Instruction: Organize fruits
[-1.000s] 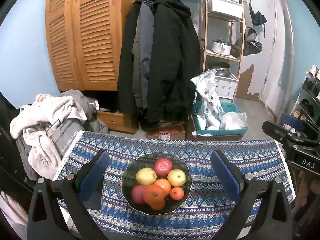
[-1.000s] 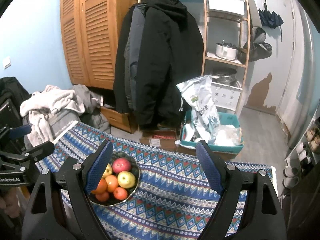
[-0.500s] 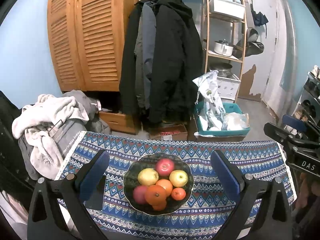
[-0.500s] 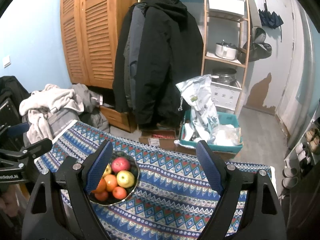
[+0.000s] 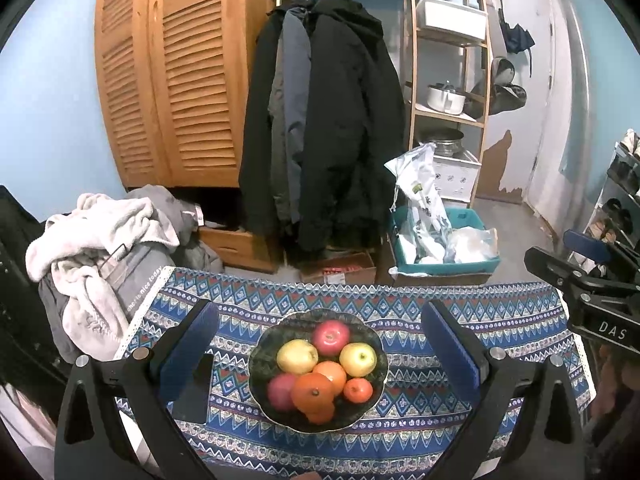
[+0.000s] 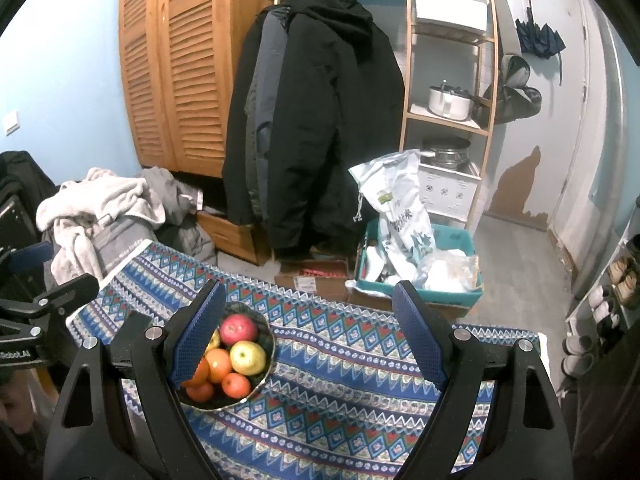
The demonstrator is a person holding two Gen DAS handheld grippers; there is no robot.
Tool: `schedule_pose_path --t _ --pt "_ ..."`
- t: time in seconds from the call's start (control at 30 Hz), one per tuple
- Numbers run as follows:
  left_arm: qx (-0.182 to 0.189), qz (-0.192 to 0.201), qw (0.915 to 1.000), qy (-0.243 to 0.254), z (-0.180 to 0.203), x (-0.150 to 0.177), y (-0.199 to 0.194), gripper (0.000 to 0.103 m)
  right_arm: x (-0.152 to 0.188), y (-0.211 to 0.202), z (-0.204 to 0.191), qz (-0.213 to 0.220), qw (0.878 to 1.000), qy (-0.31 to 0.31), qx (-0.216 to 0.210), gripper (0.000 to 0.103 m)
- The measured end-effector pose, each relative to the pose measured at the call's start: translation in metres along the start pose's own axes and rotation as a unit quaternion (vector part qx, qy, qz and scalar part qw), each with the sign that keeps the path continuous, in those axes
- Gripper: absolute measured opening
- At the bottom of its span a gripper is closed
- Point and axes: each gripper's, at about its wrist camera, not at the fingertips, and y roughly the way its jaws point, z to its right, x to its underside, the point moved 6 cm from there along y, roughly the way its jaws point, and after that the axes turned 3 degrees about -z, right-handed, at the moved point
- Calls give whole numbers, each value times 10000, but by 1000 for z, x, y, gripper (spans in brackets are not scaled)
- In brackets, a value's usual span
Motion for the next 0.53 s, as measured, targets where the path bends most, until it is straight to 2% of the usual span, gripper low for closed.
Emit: schedule_pose_path --t 0.53 --pt "72 15 10000 57 6 0 -1 102 2 2 3 -38 10000 -17 8 84"
